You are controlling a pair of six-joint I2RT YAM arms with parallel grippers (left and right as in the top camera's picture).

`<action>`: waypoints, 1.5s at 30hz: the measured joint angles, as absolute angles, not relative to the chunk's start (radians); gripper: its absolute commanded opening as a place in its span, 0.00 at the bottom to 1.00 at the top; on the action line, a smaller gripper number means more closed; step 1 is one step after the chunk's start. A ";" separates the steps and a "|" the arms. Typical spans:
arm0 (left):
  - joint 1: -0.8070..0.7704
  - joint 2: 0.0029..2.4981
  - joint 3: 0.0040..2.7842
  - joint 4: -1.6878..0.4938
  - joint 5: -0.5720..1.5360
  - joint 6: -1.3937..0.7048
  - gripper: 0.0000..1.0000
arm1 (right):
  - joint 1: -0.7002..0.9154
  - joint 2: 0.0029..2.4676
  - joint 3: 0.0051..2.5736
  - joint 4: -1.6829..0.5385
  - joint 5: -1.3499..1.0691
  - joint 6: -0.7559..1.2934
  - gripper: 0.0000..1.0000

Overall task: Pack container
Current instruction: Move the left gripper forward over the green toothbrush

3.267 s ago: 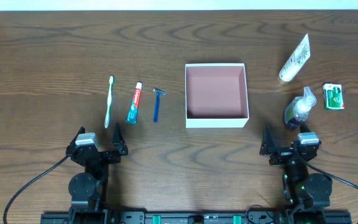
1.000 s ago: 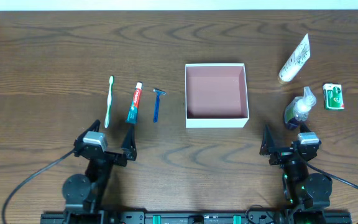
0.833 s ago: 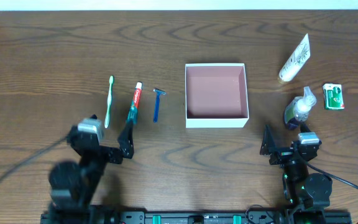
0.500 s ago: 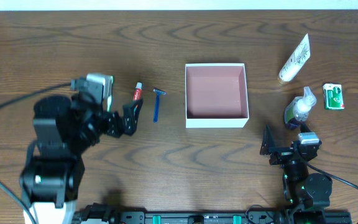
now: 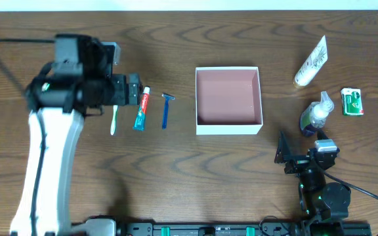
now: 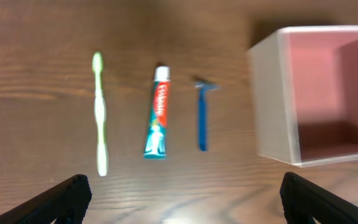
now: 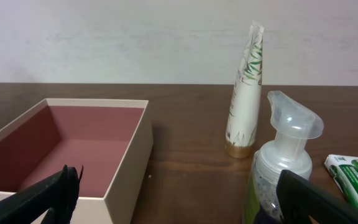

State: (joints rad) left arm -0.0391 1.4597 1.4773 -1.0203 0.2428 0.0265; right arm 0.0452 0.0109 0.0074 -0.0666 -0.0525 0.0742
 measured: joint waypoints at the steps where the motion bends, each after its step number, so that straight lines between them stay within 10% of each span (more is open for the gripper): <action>1: -0.038 1.486 1.477 -1.008 0.225 0.027 0.98 | 0.045 0.011 0.007 -0.066 -0.052 0.074 0.99; 45: 0.093 1.956 1.478 -0.916 0.023 0.042 0.98 | 0.045 0.011 0.007 -0.066 -0.052 0.074 0.99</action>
State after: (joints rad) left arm 0.0933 1.9560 1.4776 -0.9165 0.0235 0.0418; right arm 0.0452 0.0109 0.0074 -0.0662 -0.0525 0.0742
